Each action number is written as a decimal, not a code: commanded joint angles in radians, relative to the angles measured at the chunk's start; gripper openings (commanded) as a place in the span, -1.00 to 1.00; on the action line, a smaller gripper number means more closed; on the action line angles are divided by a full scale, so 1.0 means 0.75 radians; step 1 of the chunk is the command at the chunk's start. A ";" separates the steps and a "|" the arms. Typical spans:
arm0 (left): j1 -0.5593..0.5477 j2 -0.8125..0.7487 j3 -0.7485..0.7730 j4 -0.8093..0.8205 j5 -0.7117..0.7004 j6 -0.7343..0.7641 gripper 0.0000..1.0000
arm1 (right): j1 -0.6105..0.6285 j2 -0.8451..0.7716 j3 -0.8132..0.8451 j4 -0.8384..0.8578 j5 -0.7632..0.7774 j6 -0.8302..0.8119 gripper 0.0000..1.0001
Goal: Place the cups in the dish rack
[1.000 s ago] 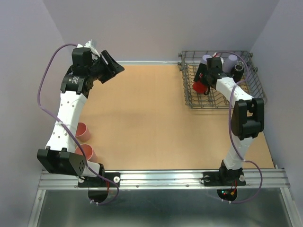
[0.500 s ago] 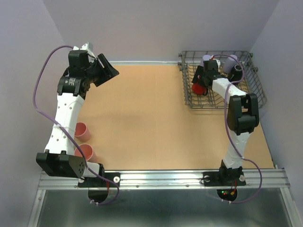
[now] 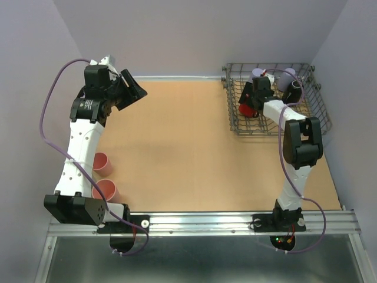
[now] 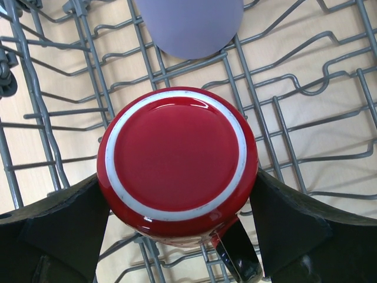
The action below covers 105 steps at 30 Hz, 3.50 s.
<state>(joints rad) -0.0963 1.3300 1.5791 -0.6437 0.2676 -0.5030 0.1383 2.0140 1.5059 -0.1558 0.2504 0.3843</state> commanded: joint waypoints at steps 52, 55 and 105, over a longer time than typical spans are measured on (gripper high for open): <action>0.079 -0.076 -0.228 -0.457 -0.757 -0.102 0.37 | 0.112 -0.861 -0.304 -0.117 -0.395 0.269 1.00; 0.146 -0.061 -0.263 -0.490 -0.858 -0.103 0.39 | 0.139 -0.877 -0.298 -0.138 -0.450 0.291 1.00; 0.505 0.006 -0.819 0.022 -0.473 0.053 -0.88 | 0.255 -0.728 -0.165 -0.486 -0.475 0.205 1.00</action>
<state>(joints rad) 0.2771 1.3254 0.9596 -0.6506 -0.1158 -0.4801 0.3225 1.4677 1.3361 -0.5182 -0.1276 0.5602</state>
